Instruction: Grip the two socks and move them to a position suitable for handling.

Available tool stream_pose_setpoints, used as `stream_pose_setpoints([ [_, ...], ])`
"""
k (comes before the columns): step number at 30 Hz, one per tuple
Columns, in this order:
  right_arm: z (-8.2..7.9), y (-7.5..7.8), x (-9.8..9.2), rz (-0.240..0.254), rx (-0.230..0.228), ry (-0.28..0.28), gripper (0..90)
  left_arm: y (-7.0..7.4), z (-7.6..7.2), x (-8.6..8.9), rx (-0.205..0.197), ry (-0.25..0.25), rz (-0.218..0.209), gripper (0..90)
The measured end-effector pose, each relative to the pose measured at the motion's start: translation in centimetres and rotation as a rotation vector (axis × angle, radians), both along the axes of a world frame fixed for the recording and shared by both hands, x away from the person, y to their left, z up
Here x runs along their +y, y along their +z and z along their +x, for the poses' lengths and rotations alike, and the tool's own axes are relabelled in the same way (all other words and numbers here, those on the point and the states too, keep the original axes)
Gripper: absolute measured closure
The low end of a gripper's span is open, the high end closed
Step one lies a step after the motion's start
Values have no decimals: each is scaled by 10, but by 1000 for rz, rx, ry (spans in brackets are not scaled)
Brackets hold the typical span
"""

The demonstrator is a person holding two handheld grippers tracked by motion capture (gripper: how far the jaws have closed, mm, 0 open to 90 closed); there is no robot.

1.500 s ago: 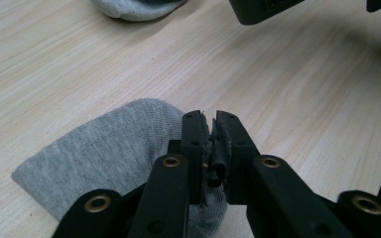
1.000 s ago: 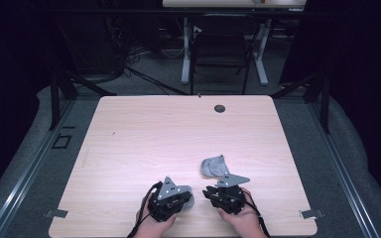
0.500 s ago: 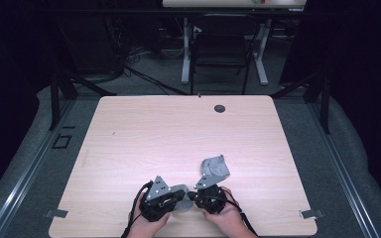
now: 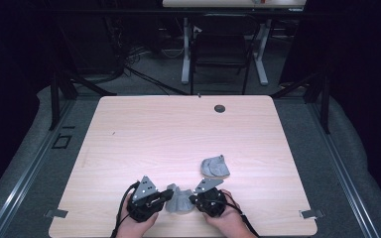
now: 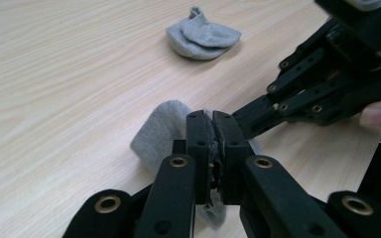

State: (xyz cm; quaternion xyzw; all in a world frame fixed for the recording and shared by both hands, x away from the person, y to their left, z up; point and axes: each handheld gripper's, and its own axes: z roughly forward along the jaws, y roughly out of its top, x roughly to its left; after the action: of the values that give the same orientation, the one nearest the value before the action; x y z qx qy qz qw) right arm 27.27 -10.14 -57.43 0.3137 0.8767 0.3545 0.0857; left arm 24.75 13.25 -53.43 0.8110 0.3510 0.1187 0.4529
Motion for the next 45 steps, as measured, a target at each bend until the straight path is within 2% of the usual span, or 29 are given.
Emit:
stream_pose_setpoints([
  [1, -1, 0, -1, -6, -2, -1, 899, 0, -1, 4, 1, 9, 14, 869],
  [7, -6, 3, -9, -34, 2, -15, 899, -4, -2, 15, 25, 34, 14, 865],
  [15, -16, 4, -19, -43, 27, -48, 893, -13, -5, 27, 56, 43, 58, 849],
  [19, -18, 6, -23, -38, 30, -67, 866, -17, -5, 32, 63, 65, 48, 833],
  [22, -18, 11, -26, 17, 20, -88, 853, -16, -1, 32, 45, 52, 36, 814],
  [26, -13, 16, -27, 71, -9, -83, 831, -21, 4, 27, 43, 44, 34, 798],
  [27, -12, 15, -26, 76, -13, -89, 826, -22, 5, 25, 38, 35, 44, 792],
  [31, -6, 11, -25, 77, -22, -70, 793, -28, 9, 21, 56, 15, 34, 730],
  [34, -5, 9, -25, 82, -24, -58, 794, -35, 11, 17, 66, -2, 60, 718],
  [38, -5, 6, -24, 48, -17, -43, 808, -41, 13, 15, 63, -5, 96, 721],
  [39, -6, 4, -22, 24, -26, -40, 812, -42, 12, 15, 67, -2, 95, 721],
  [45, -9, 0, -20, -7, -21, -34, 840, -44, 8, 17, 86, 0, 110, 743],
])
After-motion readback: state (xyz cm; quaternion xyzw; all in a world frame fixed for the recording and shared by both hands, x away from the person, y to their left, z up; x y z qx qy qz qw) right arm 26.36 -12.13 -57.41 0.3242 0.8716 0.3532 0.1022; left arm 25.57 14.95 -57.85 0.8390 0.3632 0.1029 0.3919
